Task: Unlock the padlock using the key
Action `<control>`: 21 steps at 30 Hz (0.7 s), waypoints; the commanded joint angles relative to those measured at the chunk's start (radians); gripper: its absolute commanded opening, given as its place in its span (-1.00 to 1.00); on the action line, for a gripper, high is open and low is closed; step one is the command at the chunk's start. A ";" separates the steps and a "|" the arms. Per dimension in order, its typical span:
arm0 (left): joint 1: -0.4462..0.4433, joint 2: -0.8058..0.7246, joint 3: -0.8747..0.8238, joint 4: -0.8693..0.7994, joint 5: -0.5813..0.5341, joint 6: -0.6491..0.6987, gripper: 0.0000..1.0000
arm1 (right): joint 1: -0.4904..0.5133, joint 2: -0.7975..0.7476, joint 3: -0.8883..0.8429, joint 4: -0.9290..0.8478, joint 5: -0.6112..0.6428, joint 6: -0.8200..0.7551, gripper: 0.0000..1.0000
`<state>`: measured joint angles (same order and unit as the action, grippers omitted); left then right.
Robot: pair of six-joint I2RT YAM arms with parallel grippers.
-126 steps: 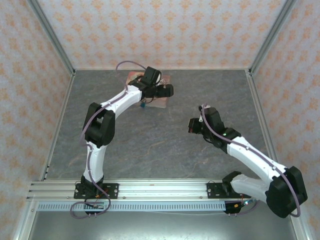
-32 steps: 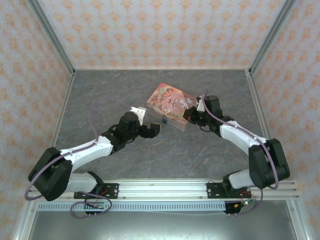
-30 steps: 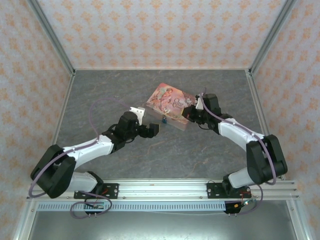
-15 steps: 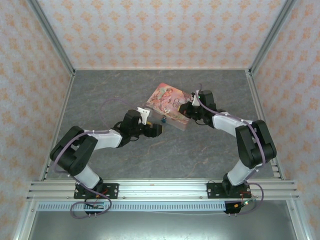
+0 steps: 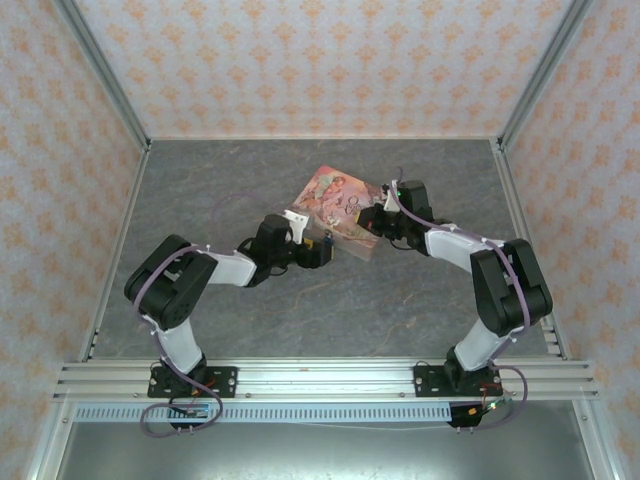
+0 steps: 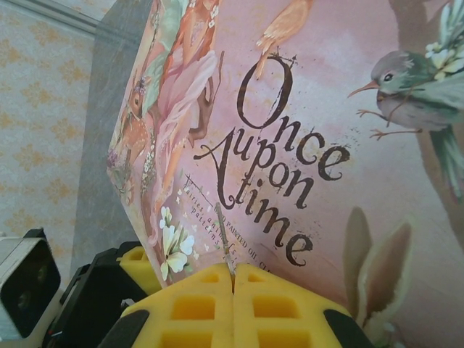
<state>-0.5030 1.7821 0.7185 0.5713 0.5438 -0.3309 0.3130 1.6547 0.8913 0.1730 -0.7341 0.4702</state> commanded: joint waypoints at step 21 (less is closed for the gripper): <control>0.009 0.166 0.131 0.036 0.051 0.047 0.24 | -0.002 0.070 -0.020 -0.015 -0.006 -0.029 -1.00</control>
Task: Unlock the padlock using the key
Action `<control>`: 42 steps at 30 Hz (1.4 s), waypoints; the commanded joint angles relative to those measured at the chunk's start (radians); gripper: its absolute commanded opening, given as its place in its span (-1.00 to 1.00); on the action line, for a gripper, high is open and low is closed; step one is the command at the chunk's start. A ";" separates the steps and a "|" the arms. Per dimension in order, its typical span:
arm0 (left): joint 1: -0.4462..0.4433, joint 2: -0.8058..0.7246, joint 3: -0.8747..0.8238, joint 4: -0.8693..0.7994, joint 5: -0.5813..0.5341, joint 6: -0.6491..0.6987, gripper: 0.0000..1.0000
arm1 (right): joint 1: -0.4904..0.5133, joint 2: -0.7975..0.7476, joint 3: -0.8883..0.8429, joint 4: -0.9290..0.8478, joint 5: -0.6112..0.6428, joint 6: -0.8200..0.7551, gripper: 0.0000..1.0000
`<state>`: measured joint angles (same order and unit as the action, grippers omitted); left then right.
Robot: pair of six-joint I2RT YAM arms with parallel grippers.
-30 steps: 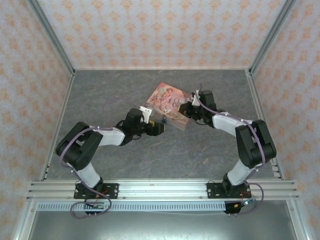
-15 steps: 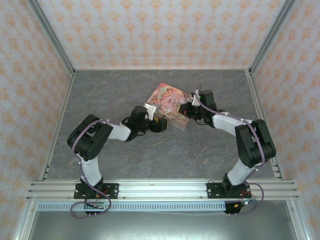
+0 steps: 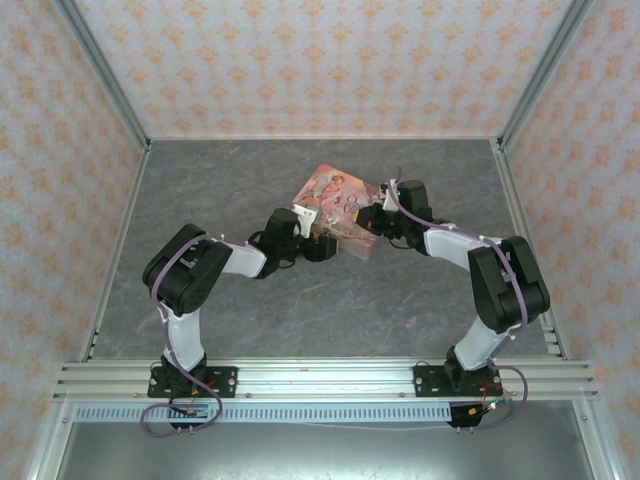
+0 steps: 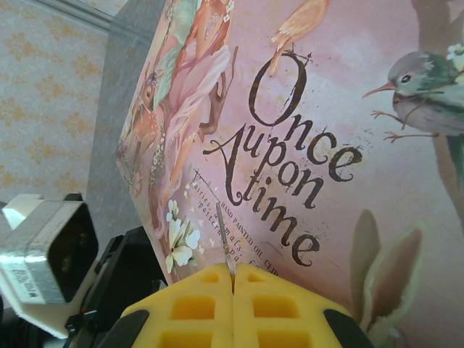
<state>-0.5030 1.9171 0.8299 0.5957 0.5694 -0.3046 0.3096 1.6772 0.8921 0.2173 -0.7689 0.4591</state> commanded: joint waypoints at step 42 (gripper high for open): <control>-0.051 -0.123 0.044 -0.131 -0.027 -0.223 -0.54 | 0.021 -0.348 -0.210 -0.057 0.070 -0.161 -1.00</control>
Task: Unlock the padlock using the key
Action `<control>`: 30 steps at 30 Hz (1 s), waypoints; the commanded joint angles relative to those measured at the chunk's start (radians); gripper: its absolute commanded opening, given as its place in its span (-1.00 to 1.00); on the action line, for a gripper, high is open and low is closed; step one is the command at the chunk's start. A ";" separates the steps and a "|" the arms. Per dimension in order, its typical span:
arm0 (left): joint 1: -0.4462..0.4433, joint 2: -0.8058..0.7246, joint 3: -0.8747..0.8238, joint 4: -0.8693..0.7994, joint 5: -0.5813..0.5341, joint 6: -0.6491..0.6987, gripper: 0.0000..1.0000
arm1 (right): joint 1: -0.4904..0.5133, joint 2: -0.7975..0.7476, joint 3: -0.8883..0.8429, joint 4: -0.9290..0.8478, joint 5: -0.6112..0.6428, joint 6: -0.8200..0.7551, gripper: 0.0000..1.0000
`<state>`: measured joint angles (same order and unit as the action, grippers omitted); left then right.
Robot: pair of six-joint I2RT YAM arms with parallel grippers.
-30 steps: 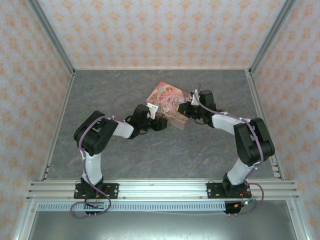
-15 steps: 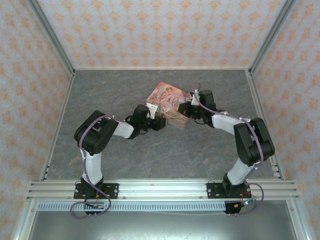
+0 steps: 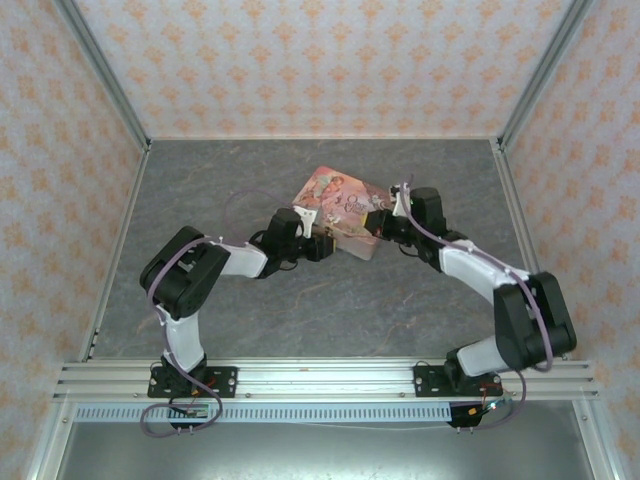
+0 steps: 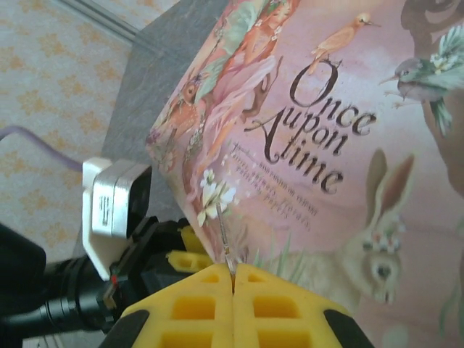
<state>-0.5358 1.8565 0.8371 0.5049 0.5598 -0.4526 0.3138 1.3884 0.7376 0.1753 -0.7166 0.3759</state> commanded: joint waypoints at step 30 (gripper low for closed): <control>-0.092 -0.199 0.220 -0.431 0.013 -0.528 -0.63 | 0.196 -0.132 -0.285 0.186 0.156 -0.289 -1.00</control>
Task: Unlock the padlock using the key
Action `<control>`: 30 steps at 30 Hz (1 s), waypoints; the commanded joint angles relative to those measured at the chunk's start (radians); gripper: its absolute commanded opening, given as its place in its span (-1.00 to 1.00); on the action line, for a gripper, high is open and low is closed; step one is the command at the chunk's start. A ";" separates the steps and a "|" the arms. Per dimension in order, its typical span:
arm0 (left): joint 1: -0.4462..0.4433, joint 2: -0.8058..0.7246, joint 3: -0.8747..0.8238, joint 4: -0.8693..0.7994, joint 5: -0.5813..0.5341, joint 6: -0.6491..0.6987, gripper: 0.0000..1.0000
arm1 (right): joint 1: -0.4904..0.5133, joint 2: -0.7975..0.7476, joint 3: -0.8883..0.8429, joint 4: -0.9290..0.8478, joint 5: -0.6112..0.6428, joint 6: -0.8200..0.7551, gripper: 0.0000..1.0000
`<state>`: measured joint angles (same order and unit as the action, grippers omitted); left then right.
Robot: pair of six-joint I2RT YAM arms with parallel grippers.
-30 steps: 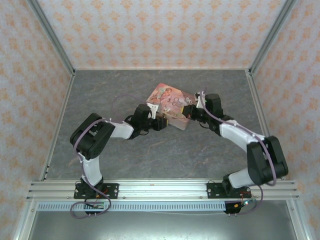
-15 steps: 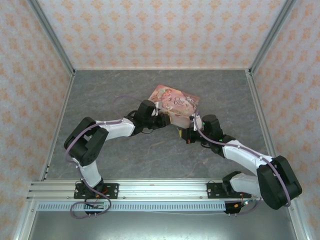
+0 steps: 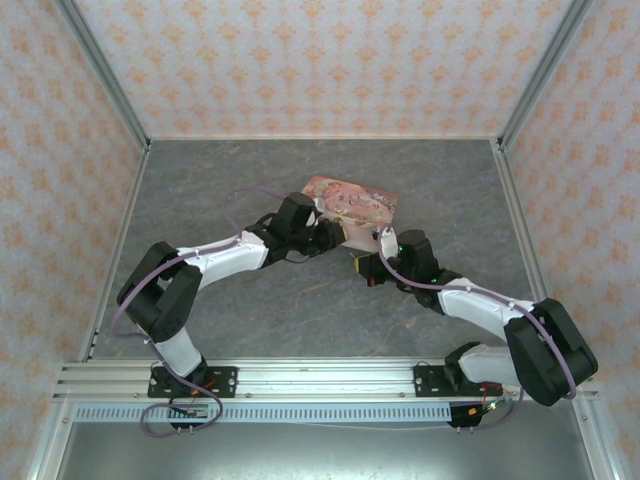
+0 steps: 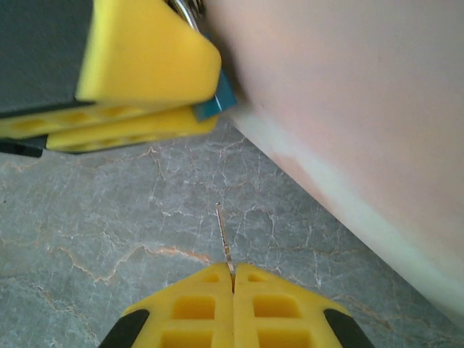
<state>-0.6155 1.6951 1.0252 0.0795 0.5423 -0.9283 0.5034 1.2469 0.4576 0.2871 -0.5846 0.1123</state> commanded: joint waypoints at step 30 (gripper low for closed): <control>-0.030 -0.041 0.047 -0.046 0.016 -0.078 -0.64 | 0.007 0.060 0.013 0.159 -0.006 -0.019 -1.00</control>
<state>-0.6353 1.6947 1.0336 0.0402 0.5419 -0.9905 0.5034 1.3075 0.4580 0.3988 -0.5728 0.1001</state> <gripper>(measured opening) 0.180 0.041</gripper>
